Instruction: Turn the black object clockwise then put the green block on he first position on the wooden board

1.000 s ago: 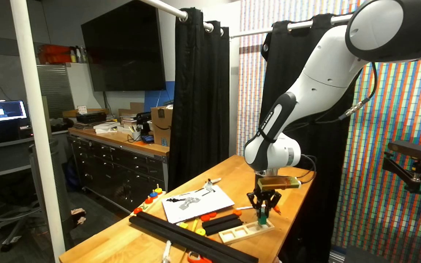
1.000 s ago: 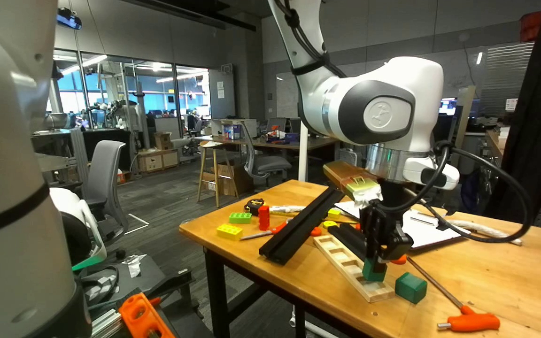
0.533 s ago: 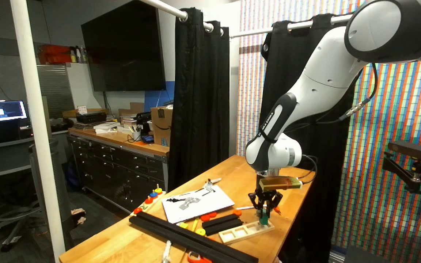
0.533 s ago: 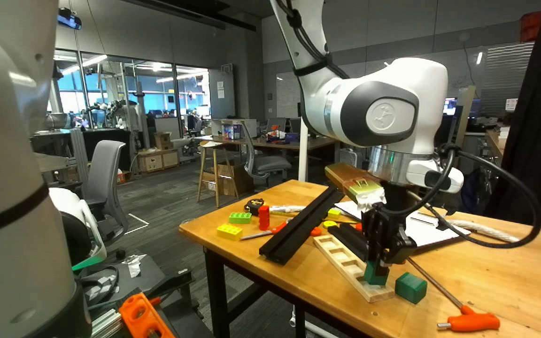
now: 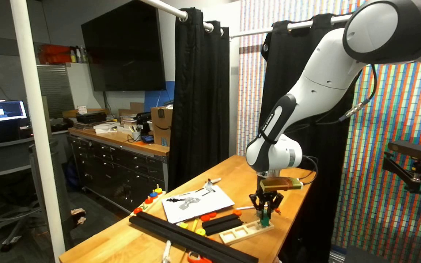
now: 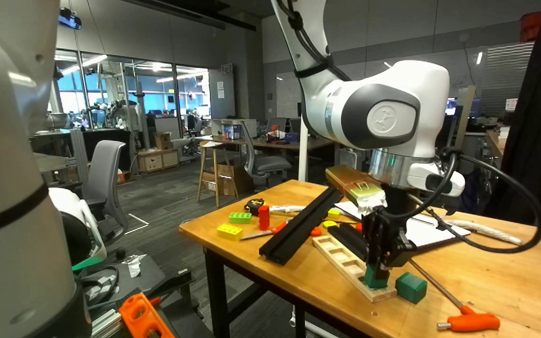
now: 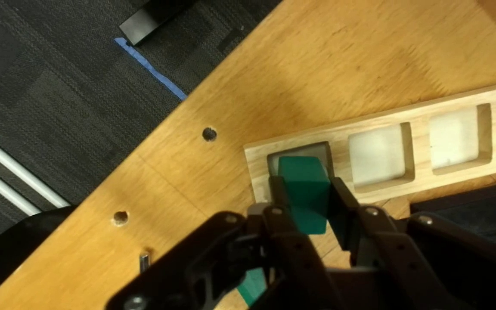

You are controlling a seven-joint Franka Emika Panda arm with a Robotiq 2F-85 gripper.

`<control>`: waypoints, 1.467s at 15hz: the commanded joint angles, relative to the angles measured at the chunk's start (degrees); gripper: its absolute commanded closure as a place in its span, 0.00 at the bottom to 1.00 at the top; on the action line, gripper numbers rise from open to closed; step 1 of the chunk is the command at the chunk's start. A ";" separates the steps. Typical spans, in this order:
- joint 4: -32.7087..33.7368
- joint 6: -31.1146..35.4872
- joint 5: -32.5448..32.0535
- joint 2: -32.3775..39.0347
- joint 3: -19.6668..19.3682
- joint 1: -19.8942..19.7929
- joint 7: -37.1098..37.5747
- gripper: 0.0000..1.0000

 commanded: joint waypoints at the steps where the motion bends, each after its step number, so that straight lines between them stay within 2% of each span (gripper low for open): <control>1: 0.78 0.32 1.44 0.73 0.90 -1.00 -1.69 0.82; 5: 0.80 0.24 1.76 1.13 1.03 -1.16 -1.65 0.81; 6: 0.89 0.08 1.81 1.25 1.00 -1.14 -1.36 0.47; 7: 0.91 0.03 1.71 1.32 0.96 -1.10 -1.31 0.46; 13: 0.21 -0.11 1.27 0.07 0.67 -0.69 -0.47 0.02; 18: -4.29 -1.35 -1.07 -8.89 -0.61 0.67 1.77 0.00; 21: -9.38 -3.06 -3.95 -18.29 -1.00 1.40 2.92 0.00; 22: -10.51 -4.47 -3.86 -21.19 -0.50 1.04 1.13 0.00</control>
